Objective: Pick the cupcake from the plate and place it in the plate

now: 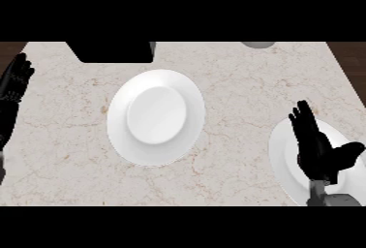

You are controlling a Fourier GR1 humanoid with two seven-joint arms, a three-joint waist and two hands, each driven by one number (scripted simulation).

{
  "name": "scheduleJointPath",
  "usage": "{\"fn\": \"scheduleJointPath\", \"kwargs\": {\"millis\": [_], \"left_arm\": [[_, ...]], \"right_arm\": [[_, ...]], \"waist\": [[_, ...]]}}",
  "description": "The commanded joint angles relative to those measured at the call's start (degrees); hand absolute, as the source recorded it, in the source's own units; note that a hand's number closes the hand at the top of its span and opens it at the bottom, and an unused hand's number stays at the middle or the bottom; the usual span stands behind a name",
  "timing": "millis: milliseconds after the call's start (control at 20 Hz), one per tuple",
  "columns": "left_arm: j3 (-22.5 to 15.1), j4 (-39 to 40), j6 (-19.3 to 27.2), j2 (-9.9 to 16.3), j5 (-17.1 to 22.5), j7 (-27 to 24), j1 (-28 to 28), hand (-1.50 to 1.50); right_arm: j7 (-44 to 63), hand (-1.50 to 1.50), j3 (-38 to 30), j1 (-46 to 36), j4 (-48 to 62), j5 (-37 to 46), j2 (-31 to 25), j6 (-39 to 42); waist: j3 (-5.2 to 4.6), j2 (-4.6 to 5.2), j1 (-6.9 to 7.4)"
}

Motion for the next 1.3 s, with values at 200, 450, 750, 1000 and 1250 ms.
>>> {"fn": "scheduleJointPath", "kwargs": {"millis": [200,450,750,1000,1250], "left_arm": [[-3.3,5.9,3.2,-9.0,2.6,8.5,6.0,0.0],[-5.0,8.5,3.1,-11.9,3.9,11.5,9.3,0.0],[-7.0,7.4,6.5,-15.5,2.7,14.2,8.2,0.0],[-9.8,3.0,9.2,-17.1,0.6,18.6,8.2,0.0],[-11.1,5.0,10.6,-19.6,-0.9,17.1,8.6,0.0]], "right_arm": [[2.4,1.5,5.2,-6.5,-8.7,-11.4,-9.5,28.9],[-13.5,1.5,1.9,-12.0,-13.4,17.9,-29.2,24.8],[-31.0,-1.5,-1.6,0.6,5.0,-6.9,-18.1,41.1],[-49.1,-1.5,0.3,0.4,10.9,7.5,-29.2,53.4],[-55.1,-1.5,1.7,-3.8,12.0,21.8,-35.9,40.7]], "waist": [[0.58,1.47,1.36],[0.26,0.51,-0.75],[1.18,2.32,-0.11],[1.0,1.48,0.79],[0.86,1.6,1.22]]}}
